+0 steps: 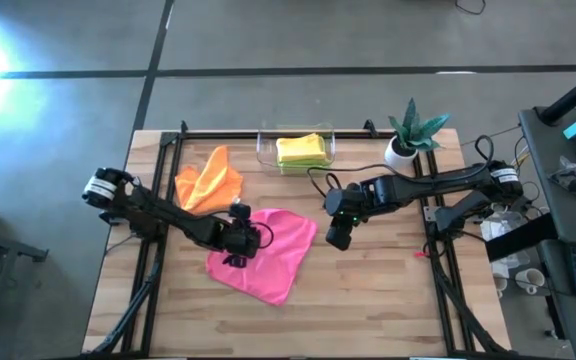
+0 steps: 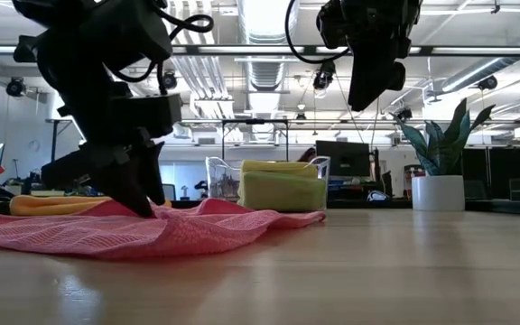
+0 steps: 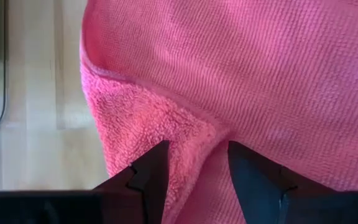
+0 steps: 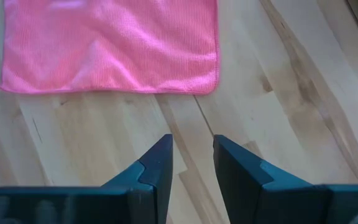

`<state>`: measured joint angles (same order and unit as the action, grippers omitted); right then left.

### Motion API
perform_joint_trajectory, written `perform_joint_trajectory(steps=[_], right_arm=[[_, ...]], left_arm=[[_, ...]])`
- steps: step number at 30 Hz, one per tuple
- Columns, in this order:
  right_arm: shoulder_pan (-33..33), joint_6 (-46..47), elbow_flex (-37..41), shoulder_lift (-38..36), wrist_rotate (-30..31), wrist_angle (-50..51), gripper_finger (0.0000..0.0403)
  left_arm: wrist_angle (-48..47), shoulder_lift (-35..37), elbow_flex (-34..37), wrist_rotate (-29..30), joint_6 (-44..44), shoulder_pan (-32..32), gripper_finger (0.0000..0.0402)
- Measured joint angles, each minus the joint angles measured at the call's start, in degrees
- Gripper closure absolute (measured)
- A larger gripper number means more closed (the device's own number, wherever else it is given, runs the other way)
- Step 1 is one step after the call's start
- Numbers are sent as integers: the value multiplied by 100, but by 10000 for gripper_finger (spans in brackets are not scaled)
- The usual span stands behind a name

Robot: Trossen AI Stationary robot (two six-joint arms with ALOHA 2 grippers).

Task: Fold microfiber towels
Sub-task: Fold the pink microfiber towel on the table

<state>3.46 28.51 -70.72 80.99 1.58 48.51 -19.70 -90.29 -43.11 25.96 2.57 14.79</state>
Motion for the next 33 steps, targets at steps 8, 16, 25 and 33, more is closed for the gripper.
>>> perform_joint_trajectory(steps=[8, 16, 25, 33], right_arm=[[0, 1, 0, 2, -4, 0, 296], [2, 0, 0, 2, -4, 2, 296], [30, 122, 0, 2, -46, 50, 296], [318, 459, 163, 85, -52, -120, 296]], left_arm=[[-2, -54, 52, 9, -2, -195, 254], [200, -160, 59, -138, -29, -332, 304], [476, -112, -81, -467, 107, -328, 396], [-197, 528, -521, -462, 465, -344, 394]])
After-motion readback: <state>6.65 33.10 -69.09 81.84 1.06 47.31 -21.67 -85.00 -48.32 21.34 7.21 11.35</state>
